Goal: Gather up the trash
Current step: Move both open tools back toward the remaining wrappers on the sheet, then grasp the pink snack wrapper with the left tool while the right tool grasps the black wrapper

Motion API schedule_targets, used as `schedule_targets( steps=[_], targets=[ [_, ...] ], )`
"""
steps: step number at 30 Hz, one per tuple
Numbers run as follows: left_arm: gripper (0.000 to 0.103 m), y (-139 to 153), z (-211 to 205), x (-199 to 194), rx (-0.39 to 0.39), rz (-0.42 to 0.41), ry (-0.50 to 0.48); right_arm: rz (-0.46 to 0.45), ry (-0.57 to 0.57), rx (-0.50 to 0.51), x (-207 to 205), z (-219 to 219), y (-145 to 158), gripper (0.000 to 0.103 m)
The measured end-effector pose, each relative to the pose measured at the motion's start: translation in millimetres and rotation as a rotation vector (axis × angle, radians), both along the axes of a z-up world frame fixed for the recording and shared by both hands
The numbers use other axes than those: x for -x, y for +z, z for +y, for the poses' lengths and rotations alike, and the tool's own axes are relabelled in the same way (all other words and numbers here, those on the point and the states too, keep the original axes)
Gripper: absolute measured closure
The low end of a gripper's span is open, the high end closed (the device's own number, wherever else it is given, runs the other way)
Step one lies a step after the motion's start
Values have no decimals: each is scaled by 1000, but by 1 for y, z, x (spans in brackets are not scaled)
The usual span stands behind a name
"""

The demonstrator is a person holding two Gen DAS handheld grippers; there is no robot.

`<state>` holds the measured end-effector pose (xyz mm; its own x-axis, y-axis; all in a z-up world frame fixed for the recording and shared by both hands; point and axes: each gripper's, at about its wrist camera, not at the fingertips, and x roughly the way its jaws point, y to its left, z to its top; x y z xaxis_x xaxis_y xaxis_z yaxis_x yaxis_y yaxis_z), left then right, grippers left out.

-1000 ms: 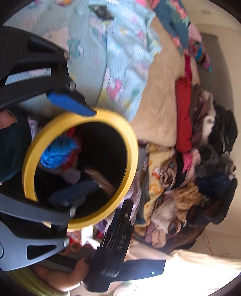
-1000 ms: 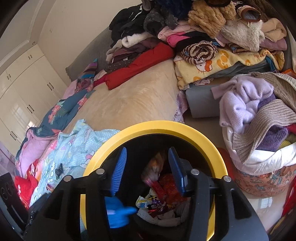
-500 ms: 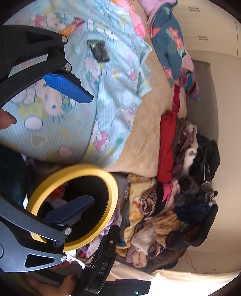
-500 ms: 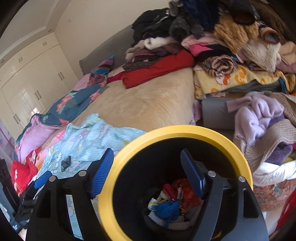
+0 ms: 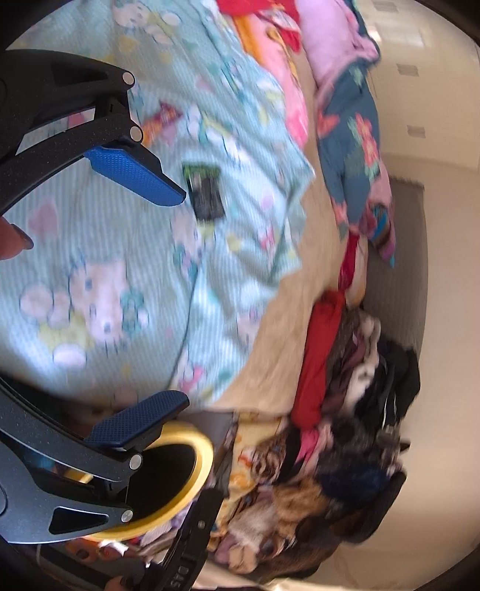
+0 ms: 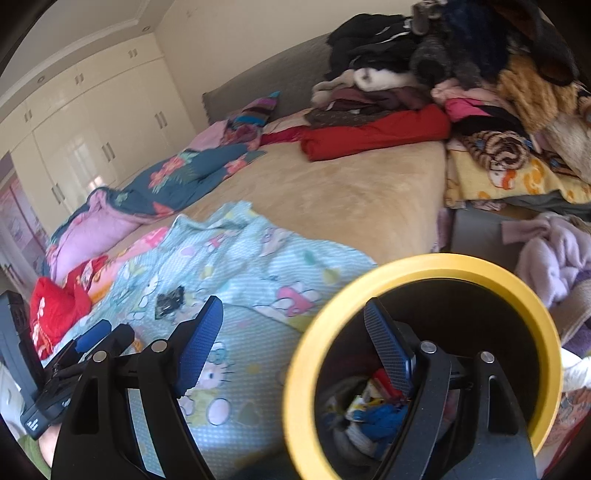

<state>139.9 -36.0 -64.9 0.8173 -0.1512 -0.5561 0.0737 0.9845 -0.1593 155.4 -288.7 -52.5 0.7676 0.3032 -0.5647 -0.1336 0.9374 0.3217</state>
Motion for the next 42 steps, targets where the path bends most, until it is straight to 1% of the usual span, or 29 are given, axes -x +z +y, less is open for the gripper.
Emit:
schedule_targets(
  steps=[7, 8, 12, 15, 16, 17, 22, 24, 27, 28, 30, 32, 33, 35, 36, 37, 40, 42],
  targets=[
    [11, -22, 63, -7, 29, 51, 150, 32, 120, 27, -27, 65, -8, 26],
    [13, -27, 72, -8, 39, 64, 166, 39, 131, 31, -31, 73, -10, 26],
    [34, -46, 102, -12, 102, 128, 211, 66, 186, 39, -49, 107, -18, 26],
    [41, -61, 121, -14, 199, 170, 215, 91, 226, 37, -61, 130, -24, 26],
    [42, -65, 126, -16, 252, 183, 203, 99, 240, 30, -66, 137, -27, 26],
    [45, -69, 129, -17, 281, 191, 201, 111, 252, 30, -72, 145, -29, 26],
    [54, -84, 137, -27, 326, 229, 218, 165, 298, 48, -97, 179, -44, 26],
    [60, -90, 142, -33, 351, 243, 231, 185, 310, 49, -109, 191, -50, 26],
    [63, -94, 147, -41, 374, 248, 236, 212, 332, 43, -124, 204, -57, 26],
    [65, -96, 149, -44, 384, 248, 237, 225, 339, 32, -129, 208, -60, 26],
    [78, -98, 151, -48, 396, 250, 243, 263, 355, -9, -142, 217, -69, 27],
    [80, -104, 158, -53, 442, 253, 244, 300, 364, -49, -152, 224, -79, 27],
    [80, -106, 159, -54, 452, 254, 244, 315, 364, -62, -156, 228, -83, 28],
    [81, -107, 159, -56, 446, 253, 243, 340, 361, -53, -164, 237, -92, 32],
    [81, -107, 158, -56, 438, 250, 243, 350, 368, -48, -167, 242, -95, 40],
    [81, -106, 156, -56, 427, 246, 243, 355, 376, -48, -168, 246, -98, 53],
    [82, -107, 156, -55, 423, 239, 243, 333, 398, -37, -167, 252, -97, 76],
    [83, -107, 157, -55, 422, 237, 245, 298, 404, -39, -162, 250, -90, 78]
  ],
)
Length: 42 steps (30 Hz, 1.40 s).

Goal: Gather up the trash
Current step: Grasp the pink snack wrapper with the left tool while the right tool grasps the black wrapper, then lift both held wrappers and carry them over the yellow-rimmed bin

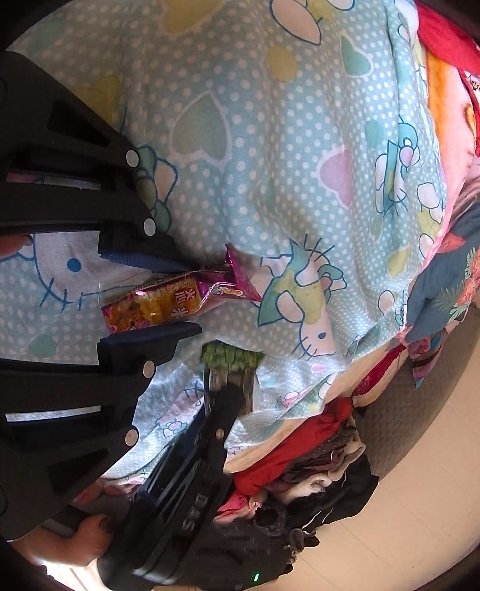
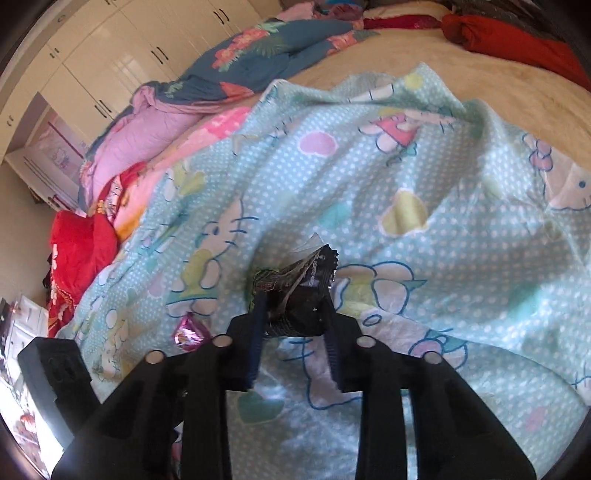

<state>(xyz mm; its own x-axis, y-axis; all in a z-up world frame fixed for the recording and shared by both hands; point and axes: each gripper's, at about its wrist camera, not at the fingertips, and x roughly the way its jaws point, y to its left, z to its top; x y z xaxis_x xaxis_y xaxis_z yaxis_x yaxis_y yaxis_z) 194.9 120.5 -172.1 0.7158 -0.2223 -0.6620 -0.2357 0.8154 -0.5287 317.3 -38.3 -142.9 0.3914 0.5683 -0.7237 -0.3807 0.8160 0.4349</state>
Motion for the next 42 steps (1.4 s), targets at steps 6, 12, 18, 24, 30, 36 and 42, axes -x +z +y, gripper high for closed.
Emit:
schedule_targets(
  steps=[6, 12, 18, 24, 30, 36, 42],
  targets=[
    [86, 2, 2, 3, 0, -7, 8, -167, -8, 34, 41, -23, 33, 82],
    [87, 20, -3, 17, -39, -34, 11, -256, -50, 26, 79, -60, 58, 94],
    [88, 53, -13, 29, -91, -110, -3, -278, -89, 5, 105, -91, 68, 94],
    [88, 86, -31, 33, -133, -188, -26, -285, -139, -13, 118, -121, 75, 94],
    [88, 100, -58, 33, -151, -213, -79, -301, -177, -15, 131, -147, 83, 94],
    [88, 109, -82, 36, -163, -231, -123, -310, -218, -18, 144, -175, 88, 94],
    [88, 117, -104, 41, -170, -239, -167, -315, -253, -15, 154, -198, 91, 94]
  ],
)
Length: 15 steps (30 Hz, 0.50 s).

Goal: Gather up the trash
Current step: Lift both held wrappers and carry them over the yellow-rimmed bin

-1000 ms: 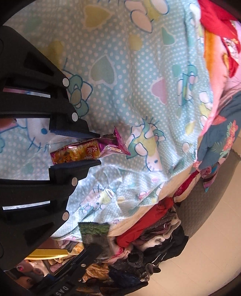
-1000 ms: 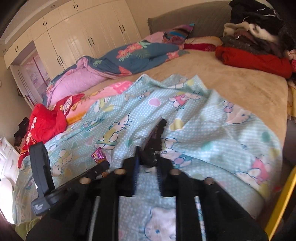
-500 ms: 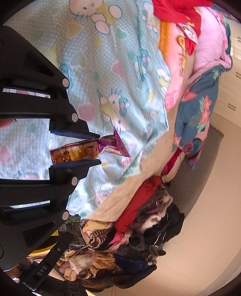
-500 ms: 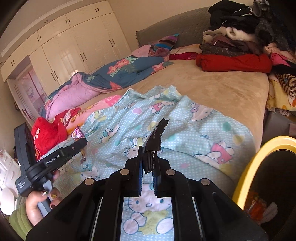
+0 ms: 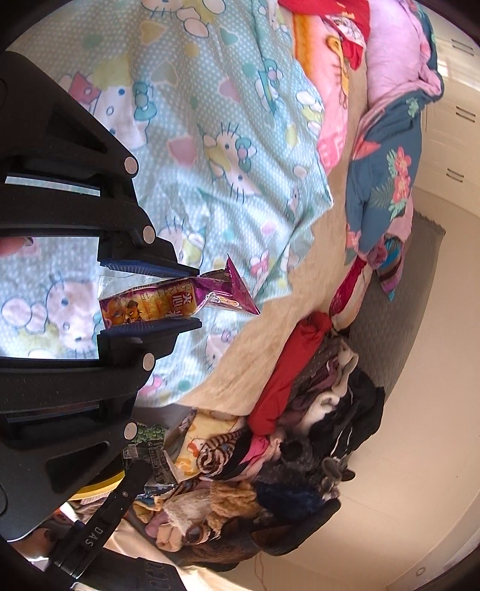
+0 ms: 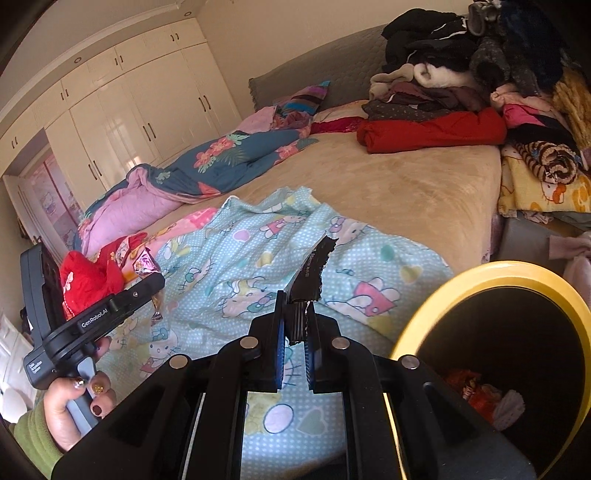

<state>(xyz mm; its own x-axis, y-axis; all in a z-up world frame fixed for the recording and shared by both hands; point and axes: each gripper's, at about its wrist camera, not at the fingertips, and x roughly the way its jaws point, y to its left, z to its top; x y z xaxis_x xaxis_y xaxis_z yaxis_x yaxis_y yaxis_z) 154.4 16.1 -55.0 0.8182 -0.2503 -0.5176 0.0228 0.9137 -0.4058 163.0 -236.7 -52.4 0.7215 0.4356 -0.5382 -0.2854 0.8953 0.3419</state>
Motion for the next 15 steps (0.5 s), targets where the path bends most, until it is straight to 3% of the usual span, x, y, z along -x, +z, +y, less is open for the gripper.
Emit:
schedule_targets(
  steps=[15],
  targets=[
    [88, 17, -69, 16, -49, -28, -153, 0, -120, -29, 21, -69, 4, 94]
  ],
)
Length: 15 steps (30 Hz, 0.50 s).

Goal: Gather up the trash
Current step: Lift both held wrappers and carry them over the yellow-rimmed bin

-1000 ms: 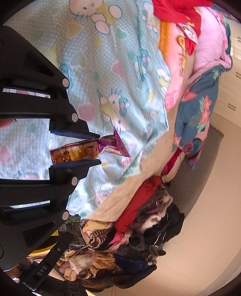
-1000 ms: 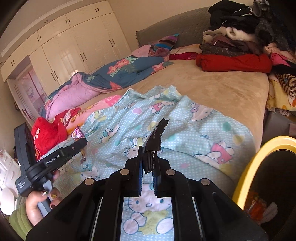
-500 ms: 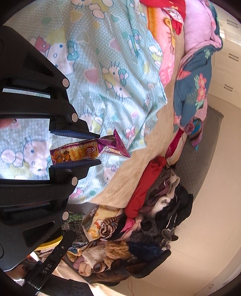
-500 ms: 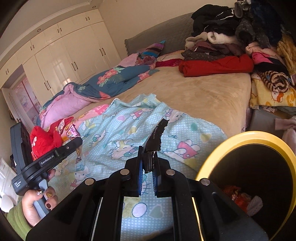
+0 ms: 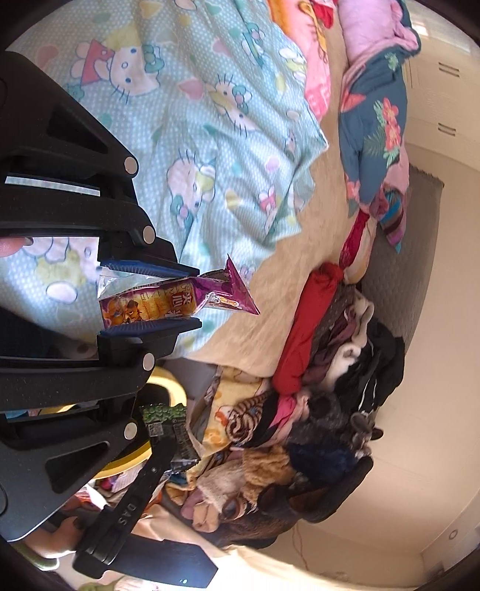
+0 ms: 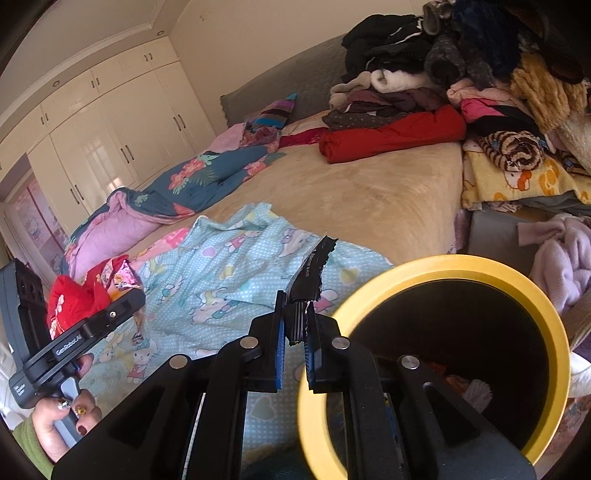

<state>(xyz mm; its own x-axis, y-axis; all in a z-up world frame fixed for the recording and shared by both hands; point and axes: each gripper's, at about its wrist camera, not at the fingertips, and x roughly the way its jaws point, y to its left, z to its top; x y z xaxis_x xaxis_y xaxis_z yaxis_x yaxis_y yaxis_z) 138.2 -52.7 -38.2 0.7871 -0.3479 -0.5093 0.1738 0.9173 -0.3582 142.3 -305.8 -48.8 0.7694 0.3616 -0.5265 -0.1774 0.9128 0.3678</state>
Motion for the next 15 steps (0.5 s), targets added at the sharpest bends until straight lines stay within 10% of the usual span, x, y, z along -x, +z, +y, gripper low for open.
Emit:
schedule_targets(
  steps=[15],
  targets=[
    [88, 0, -53, 11, -48, -2, -128, 63, -88, 10, 6, -55, -16, 94]
  ],
)
